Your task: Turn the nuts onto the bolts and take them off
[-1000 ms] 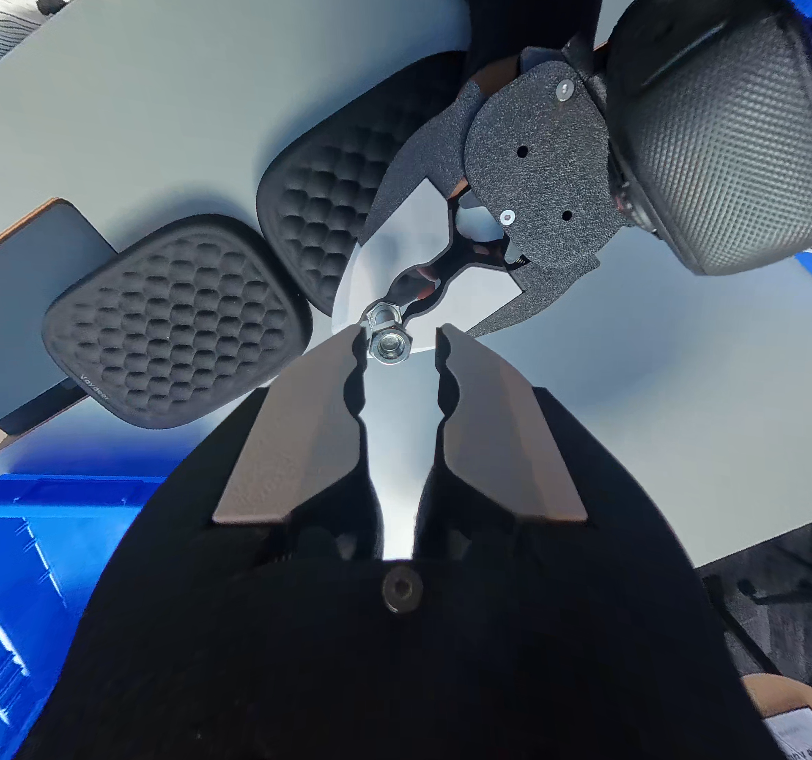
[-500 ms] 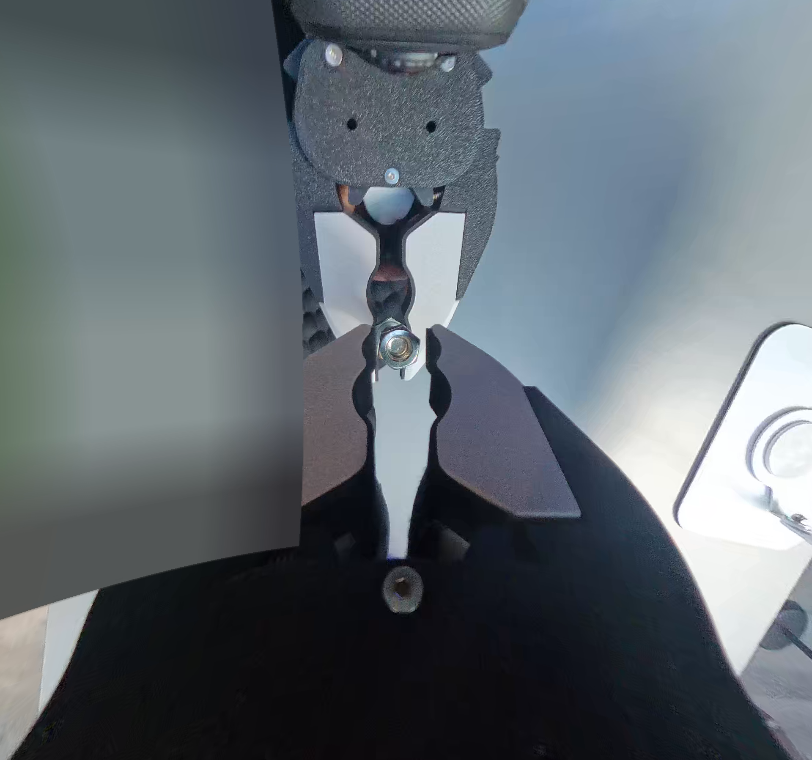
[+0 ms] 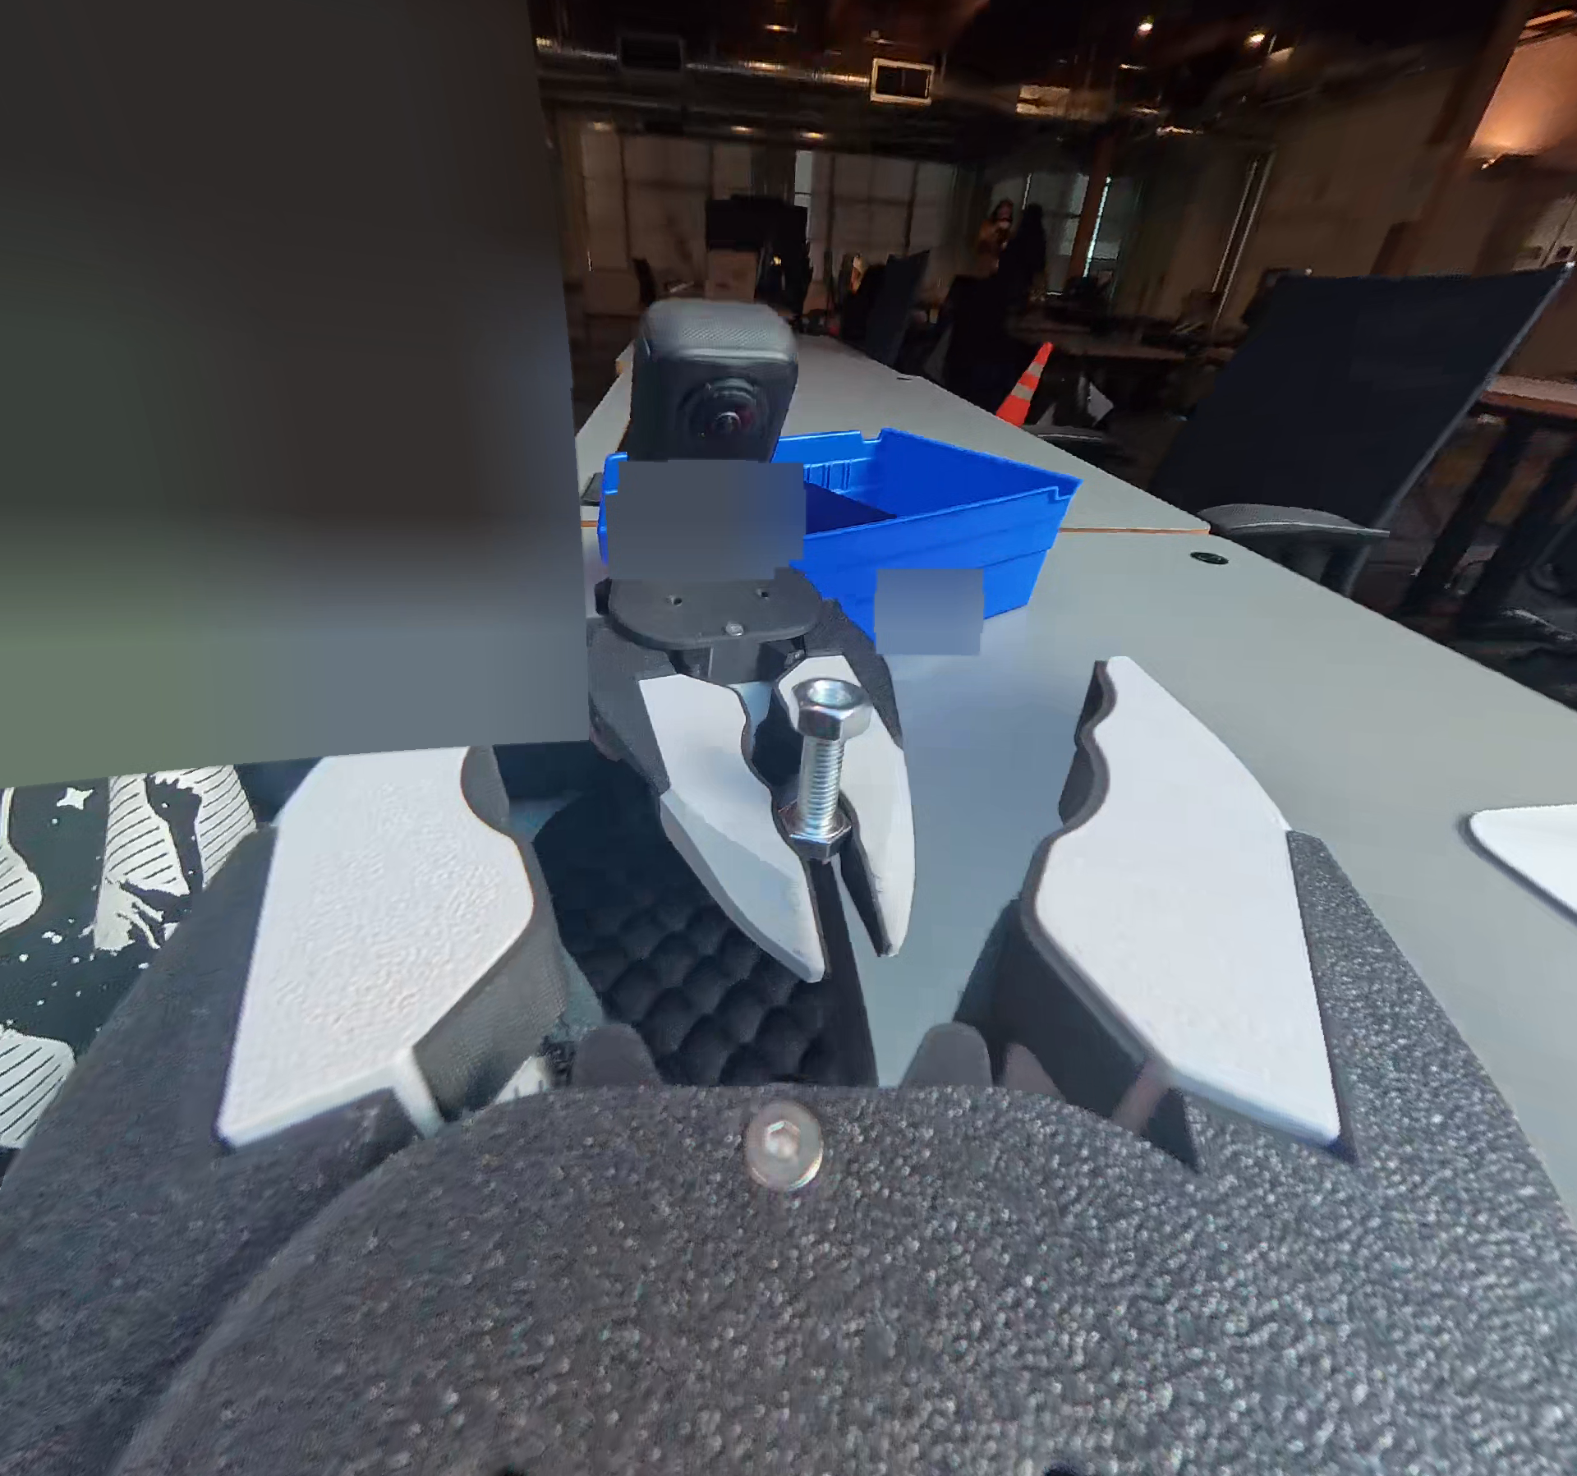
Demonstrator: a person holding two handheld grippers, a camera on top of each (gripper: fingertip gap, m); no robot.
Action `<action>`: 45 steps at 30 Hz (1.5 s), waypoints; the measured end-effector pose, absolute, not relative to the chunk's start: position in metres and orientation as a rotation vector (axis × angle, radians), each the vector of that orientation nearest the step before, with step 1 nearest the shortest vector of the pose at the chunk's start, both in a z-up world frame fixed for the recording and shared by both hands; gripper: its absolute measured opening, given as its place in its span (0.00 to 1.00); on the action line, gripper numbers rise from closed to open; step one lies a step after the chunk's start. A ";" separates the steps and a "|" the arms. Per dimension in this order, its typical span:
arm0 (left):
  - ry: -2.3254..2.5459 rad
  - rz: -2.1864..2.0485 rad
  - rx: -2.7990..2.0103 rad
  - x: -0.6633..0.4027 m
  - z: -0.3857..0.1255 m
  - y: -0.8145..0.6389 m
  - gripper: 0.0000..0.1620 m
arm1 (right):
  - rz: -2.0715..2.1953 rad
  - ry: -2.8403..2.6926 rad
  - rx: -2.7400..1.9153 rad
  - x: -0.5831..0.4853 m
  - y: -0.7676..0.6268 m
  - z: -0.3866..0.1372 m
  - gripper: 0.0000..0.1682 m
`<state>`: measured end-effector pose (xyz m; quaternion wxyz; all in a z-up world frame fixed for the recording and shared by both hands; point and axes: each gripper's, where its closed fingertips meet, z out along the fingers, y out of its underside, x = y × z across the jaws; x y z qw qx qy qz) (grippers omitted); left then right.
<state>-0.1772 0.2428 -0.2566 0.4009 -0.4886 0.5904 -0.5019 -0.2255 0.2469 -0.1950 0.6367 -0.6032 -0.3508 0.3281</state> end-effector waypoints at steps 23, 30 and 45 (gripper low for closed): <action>1.558 -1.284 -1.261 -0.176 -0.265 0.238 0.08 | 0.815 -0.862 -1.388 -0.229 0.227 -0.218 0.47; 1.559 -1.282 -1.260 -0.176 -0.265 0.238 0.08 | 0.778 -0.871 -1.390 -0.215 0.224 -0.216 0.23; 1.611 -1.271 -1.236 -0.176 -0.268 0.232 0.08 | 0.808 -0.737 -1.348 -0.227 0.242 -0.214 0.65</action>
